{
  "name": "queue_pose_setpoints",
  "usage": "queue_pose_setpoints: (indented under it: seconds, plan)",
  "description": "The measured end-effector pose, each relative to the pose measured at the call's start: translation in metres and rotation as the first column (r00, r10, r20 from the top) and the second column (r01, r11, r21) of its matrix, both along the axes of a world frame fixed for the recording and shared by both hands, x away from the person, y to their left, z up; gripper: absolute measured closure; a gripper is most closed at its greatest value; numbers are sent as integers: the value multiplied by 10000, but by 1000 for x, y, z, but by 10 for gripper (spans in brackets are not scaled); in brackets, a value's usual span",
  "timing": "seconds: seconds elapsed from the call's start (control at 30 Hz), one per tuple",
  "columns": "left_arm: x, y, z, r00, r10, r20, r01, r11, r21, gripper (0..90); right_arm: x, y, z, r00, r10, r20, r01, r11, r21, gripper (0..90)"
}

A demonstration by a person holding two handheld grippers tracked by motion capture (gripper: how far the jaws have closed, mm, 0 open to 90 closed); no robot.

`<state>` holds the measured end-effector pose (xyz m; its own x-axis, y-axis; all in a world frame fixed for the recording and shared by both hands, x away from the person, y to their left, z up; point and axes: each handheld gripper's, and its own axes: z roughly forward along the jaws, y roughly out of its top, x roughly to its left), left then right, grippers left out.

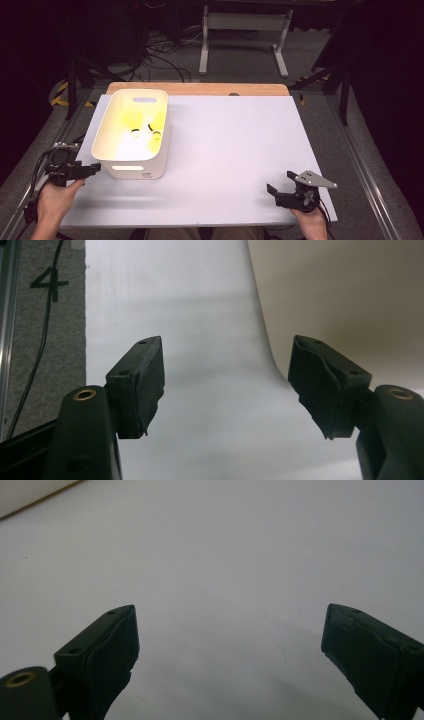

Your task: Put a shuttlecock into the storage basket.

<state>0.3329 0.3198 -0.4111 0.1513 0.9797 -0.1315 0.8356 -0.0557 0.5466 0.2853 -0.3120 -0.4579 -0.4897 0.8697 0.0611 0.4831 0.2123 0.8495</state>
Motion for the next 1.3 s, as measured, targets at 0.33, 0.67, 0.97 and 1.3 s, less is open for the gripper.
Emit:
queue_pose_setpoints:
  seconds: [0.33, 0.67, 0.97, 1.3]
  plan:
    - [-7, -4, -6, 9999, -102, 22, 102, 9999, -135, 317, 0, 0, 0, 10000, 5, -1, -5, 10000, -3, 88]
    - [-14, -5, -9, 9999, -147, 71, 148, 9997, -213, 318, 0, 0, 0, 10000, 25, 3, -25, 10000, -21, 88]
    - [-22, -10, -14, 9995, -237, 224, 246, 9989, -401, 318, 0, 0, 0, 10000, 25, 10, -25, 10000, -13, 88]
    - [-30, -18, -16, 9981, -374, 493, 399, 9979, -513, 317, 0, 1, 0, 10000, 21, -19, -21, 10000, -6, 88]
